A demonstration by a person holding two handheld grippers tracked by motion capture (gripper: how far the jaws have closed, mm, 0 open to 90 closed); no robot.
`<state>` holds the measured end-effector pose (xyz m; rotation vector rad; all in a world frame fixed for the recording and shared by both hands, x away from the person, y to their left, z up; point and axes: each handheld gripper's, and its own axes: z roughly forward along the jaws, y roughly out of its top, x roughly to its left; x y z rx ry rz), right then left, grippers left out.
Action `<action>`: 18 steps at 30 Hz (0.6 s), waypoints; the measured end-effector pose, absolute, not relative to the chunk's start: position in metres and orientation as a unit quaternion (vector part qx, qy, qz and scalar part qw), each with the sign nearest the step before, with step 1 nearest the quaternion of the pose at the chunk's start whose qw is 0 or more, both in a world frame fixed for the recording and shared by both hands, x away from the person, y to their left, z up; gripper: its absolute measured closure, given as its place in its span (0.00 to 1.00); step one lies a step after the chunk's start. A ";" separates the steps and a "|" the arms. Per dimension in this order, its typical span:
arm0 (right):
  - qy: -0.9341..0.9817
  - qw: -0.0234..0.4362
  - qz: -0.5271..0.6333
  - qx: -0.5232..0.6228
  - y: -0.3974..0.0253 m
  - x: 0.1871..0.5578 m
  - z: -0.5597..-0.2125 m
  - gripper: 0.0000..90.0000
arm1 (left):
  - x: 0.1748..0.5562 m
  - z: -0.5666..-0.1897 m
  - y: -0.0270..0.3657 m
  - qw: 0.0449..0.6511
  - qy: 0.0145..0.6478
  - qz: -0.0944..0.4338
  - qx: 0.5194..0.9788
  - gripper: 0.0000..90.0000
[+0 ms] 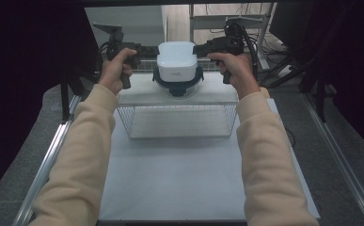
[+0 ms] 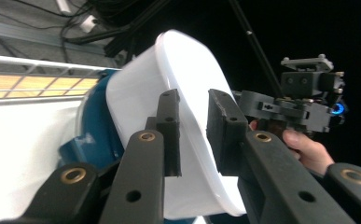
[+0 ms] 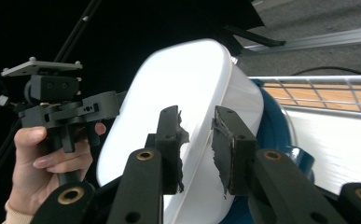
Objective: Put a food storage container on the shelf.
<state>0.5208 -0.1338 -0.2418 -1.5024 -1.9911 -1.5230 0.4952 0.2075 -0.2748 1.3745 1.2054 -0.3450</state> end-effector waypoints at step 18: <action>-0.694 0.035 -0.548 -0.465 -0.146 0.494 -0.233 0.42 | 0.472 -0.268 0.216 0.610 0.515 -0.076 0.597 0.44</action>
